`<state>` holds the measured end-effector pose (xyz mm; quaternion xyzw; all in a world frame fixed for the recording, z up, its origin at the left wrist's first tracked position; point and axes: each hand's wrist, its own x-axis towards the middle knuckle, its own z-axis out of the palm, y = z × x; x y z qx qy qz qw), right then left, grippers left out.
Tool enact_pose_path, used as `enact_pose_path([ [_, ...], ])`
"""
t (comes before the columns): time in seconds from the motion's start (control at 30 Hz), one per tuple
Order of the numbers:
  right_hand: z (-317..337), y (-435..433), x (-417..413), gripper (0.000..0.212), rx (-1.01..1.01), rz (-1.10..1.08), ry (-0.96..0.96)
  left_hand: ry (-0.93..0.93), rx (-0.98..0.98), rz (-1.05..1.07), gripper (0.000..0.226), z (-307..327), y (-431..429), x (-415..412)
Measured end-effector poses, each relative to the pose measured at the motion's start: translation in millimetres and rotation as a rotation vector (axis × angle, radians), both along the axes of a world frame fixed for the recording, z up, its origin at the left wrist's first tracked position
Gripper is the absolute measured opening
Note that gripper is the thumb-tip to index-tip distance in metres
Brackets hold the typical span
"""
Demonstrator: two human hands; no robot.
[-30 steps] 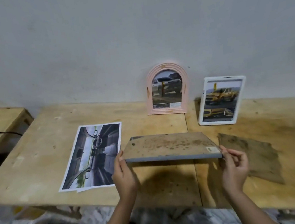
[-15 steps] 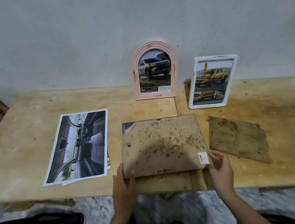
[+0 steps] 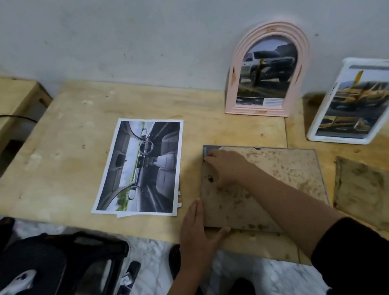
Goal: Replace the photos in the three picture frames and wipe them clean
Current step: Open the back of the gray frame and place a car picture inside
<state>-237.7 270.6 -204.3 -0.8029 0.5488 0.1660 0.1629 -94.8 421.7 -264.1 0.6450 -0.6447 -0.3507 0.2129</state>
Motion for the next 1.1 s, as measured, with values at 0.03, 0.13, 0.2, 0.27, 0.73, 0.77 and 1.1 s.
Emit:
enact_pose_path([
  [0.03,1.2,-4.3,2.5,0.071,-0.027,0.02,0.049,0.002,0.003,0.001,0.116,0.4,0.2,0.2],
  [0.13,4.3,-15.1,7.4,0.076,-0.032,0.051,0.077,-0.003,-0.007,0.014,0.113,2.8,2.3,-1.3],
  [0.2,6.3,-24.1,10.1,0.081,0.027,0.054,0.082,-0.002,-0.021,0.027,0.109,3.4,2.5,-2.5],
  [0.27,5.7,-32.0,11.2,0.086,0.111,0.045,0.092,0.005,-0.023,0.033,0.103,4.2,2.0,-3.4],
  [0.73,31.2,-41.2,5.0,0.057,0.333,0.001,-0.074,-0.018,0.089,0.039,0.109,10.4,-2.9,-6.2],
  [0.77,32.6,-41.8,5.8,0.055,0.34,-0.005,-0.067,-0.038,0.095,0.031,0.109,10.9,-3.0,-6.8],
  [1.1,35.1,-39.8,0.5,0.041,0.326,-0.005,-0.054,-0.126,0.095,0.004,0.112,11.1,-0.9,-9.7],
])
